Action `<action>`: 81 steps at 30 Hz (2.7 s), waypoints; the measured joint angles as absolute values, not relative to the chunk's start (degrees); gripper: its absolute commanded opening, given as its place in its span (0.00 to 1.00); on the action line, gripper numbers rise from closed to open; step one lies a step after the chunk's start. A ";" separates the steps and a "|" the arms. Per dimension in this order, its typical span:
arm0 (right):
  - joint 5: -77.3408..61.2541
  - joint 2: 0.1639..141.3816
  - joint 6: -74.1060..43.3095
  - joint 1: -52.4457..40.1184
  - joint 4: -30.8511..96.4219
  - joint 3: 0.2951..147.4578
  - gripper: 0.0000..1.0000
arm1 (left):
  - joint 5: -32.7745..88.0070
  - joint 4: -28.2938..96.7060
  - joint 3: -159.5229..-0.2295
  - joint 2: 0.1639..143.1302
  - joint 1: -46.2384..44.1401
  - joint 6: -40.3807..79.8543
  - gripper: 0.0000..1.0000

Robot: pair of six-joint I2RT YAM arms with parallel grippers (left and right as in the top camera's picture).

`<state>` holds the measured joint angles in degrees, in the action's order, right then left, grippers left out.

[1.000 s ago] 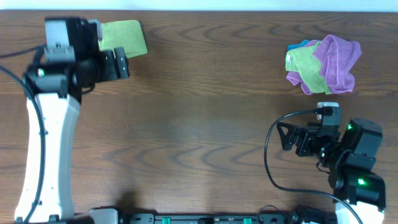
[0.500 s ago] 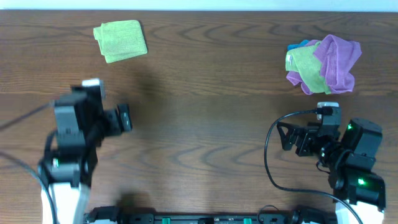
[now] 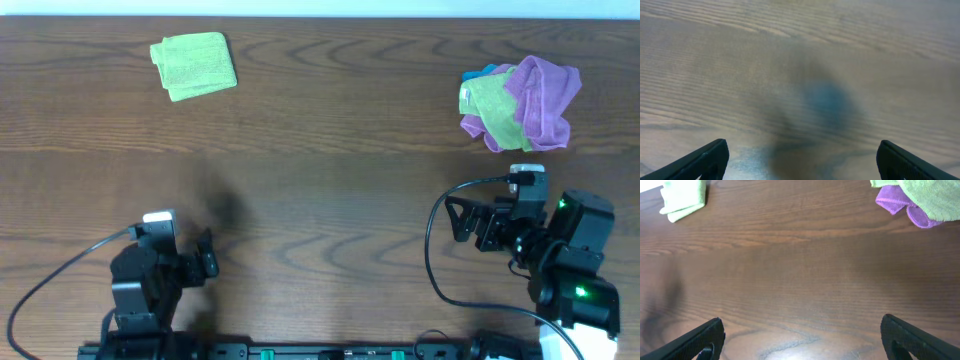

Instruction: Fold the cloth

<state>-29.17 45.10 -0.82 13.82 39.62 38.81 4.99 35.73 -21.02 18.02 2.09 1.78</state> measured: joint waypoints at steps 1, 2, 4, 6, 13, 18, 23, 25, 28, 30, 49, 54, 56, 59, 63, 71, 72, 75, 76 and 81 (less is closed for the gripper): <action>-29.17 45.10 -0.82 13.82 39.64 38.81 0.99 | 4.78 35.75 -20.01 16.88 2.09 1.32 0.95; -29.17 45.10 -0.82 13.82 39.62 38.81 0.99 | 4.34 35.79 -18.98 15.73 2.09 0.97 0.96; -29.17 45.10 -0.82 13.82 39.64 38.81 0.99 | 3.38 36.38 -17.54 13.91 2.09 0.40 0.95; -29.19 45.10 -0.82 13.82 39.62 38.81 0.99 | 2.09 37.41 -16.40 11.94 2.09 -0.03 0.95; -29.17 45.10 -0.82 13.82 39.62 38.81 0.99 | -2.17 41.45 -14.06 4.54 2.09 -0.32 0.95; -29.19 45.10 -0.82 13.82 39.62 38.81 0.99 | -3.51 44.97 -13.93 0.93 2.09 -0.36 0.95; -29.19 45.10 -0.82 13.82 39.62 38.81 0.99 | -3.86 46.70 -13.93 0.73 2.09 -0.47 0.95; -29.19 45.10 -0.82 13.82 39.62 38.81 0.99 | -3.86 46.92 -13.93 0.73 2.09 -0.47 0.95; -29.17 45.10 -0.82 13.82 39.62 38.81 0.99 | -3.86 47.27 -13.93 0.73 2.09 -0.47 0.95; -29.17 45.10 -0.82 13.82 39.62 38.81 0.99 | -3.86 47.42 -13.96 0.73 2.09 -0.47 0.95; -29.19 45.10 -0.82 13.82 39.62 38.81 0.99 | -3.84 47.53 -13.98 0.73 2.09 -0.47 0.96; -29.19 45.10 -0.82 13.82 39.62 38.81 0.99 | -3.84 47.53 -13.98 0.73 2.09 -0.47 0.95; -29.17 44.91 -0.82 13.72 39.62 38.81 0.99 | -3.84 47.53 -13.98 0.73 2.09 -0.47 0.95; -28.84 43.03 -0.82 12.62 40.07 38.81 0.99 | -3.84 47.53 -13.98 0.73 2.09 -0.47 0.95; -26.04 36.95 -0.84 10.33 43.51 38.76 0.99 | -3.84 47.55 -13.98 0.73 2.09 -0.47 0.95; -15.92 23.35 0.16 6.17 41.54 30.81 0.99 | -3.84 47.57 -14.00 0.73 2.09 -0.47 0.95; -14.83 21.74 0.64 5.48 40.53 28.62 0.99 | -3.84 47.57 -14.00 0.73 2.09 -0.47 0.95; -13.10 17.72 1.80 4.10 38.74 23.53 0.99 | -3.84 47.57 -14.00 0.73 2.09 -0.47 0.95; -12.58 16.19 2.17 3.66 38.22 21.69 0.99 | -3.84 47.57 -14.00 0.73 2.09 -0.47 0.95; -10.66 9.30 3.25 2.22 37.85 15.03 0.99 | -3.84 47.57 -14.00 0.73 2.09 -0.47 0.95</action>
